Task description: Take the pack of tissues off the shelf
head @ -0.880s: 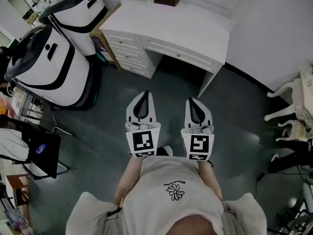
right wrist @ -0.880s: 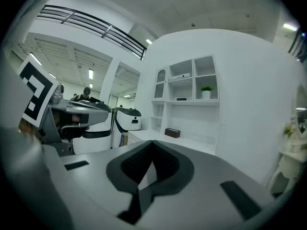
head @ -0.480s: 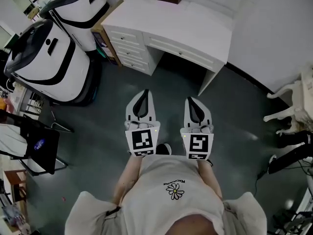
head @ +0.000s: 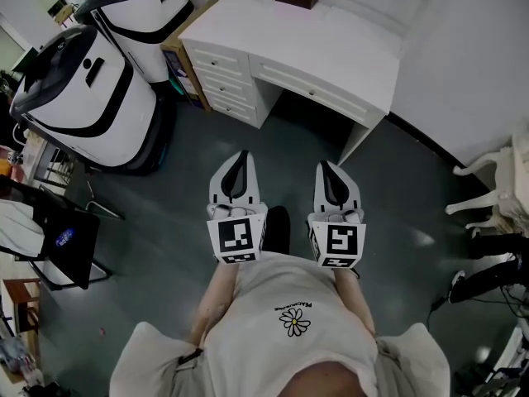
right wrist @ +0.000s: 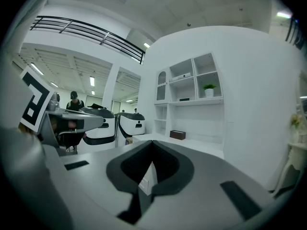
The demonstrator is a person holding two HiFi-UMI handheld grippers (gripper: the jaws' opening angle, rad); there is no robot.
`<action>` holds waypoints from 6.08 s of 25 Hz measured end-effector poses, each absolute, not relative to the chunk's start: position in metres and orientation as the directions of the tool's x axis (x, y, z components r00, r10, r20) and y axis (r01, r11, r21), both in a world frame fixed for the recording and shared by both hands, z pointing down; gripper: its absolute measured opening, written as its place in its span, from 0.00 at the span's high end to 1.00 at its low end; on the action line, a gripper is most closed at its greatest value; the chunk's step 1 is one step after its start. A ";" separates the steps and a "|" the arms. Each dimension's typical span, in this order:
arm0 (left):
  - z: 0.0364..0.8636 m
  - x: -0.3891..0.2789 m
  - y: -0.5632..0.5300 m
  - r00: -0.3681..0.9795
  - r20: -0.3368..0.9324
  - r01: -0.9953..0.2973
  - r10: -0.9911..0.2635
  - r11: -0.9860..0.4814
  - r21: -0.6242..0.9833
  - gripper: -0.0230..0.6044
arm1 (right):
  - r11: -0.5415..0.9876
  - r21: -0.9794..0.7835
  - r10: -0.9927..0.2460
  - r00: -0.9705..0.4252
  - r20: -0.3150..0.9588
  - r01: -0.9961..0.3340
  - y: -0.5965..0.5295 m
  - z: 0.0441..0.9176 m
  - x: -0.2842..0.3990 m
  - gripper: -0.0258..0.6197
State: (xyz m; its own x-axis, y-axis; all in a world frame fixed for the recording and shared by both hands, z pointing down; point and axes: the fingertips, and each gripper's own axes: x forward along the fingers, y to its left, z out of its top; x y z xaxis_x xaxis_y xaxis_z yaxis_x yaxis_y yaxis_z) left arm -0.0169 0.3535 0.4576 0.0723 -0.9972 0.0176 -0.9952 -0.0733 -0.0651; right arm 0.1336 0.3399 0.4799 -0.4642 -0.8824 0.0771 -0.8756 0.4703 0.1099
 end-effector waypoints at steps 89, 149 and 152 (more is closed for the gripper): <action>0.239 -0.066 -0.346 0.315 -0.251 -0.948 -0.915 -0.317 -0.036 0.97 | 0.379 0.234 -0.906 -0.411 -0.106 -0.895 -0.440 0.096 0.068 0.96; 0.267 -0.072 -0.425 0.316 -0.121 -0.947 -0.941 -0.307 -0.093 0.97 | 0.515 0.040 -0.695 -0.389 0.605 -0.856 -0.638 0.142 0.026 0.96; 0.266 -0.078 -0.418 0.308 -0.124 -0.950 -0.943 -0.297 -0.100 0.97 | 0.540 0.036 -0.676 -0.407 0.614 -0.841 -0.630 0.145 0.010 0.96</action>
